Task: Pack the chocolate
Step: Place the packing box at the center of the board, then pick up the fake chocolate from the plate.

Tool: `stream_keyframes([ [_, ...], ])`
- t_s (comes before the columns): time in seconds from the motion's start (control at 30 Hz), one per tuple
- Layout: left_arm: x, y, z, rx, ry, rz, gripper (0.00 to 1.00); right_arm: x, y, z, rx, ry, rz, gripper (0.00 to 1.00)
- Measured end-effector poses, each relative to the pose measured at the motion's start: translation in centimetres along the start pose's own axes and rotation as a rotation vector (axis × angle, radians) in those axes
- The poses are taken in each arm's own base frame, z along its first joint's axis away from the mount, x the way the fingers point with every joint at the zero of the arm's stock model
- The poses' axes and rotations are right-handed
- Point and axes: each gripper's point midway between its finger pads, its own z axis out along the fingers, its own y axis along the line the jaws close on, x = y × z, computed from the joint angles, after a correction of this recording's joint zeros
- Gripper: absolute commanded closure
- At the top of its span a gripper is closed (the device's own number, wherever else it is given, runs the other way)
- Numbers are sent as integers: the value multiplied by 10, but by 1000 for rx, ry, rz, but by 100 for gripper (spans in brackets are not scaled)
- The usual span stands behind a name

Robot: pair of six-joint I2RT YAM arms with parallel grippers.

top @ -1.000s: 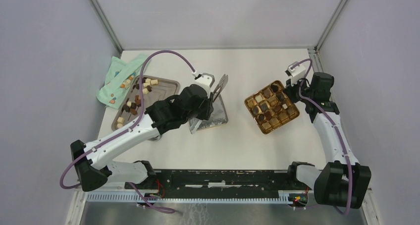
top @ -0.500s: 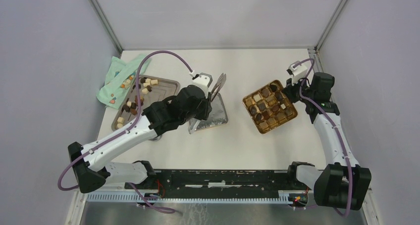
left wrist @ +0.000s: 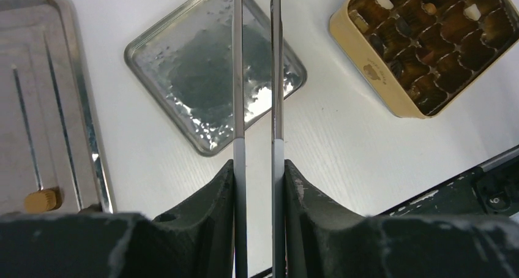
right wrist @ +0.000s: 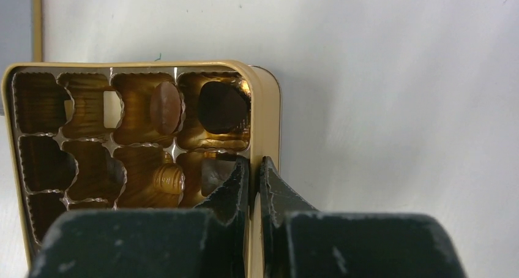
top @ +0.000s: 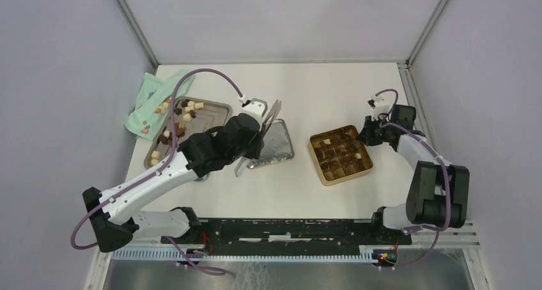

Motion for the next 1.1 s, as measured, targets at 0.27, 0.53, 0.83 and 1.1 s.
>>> stream_keyframes([
  [0.27, 20, 46, -10, -139, 94, -25, 69, 14, -2, 13, -33, 45, 90, 52],
  [0.53, 42, 132, -15, -382, 218, -212, 69, -17, -9, -8, -48, -69, 43, 27],
  [0.83, 71, 200, 7, -544, 405, -410, 69, -4, -5, -33, -79, -201, 19, 25],
  [1.1, 67, 256, 32, -603, 469, -537, 68, 18, -6, -33, -108, -203, 70, 25],
])
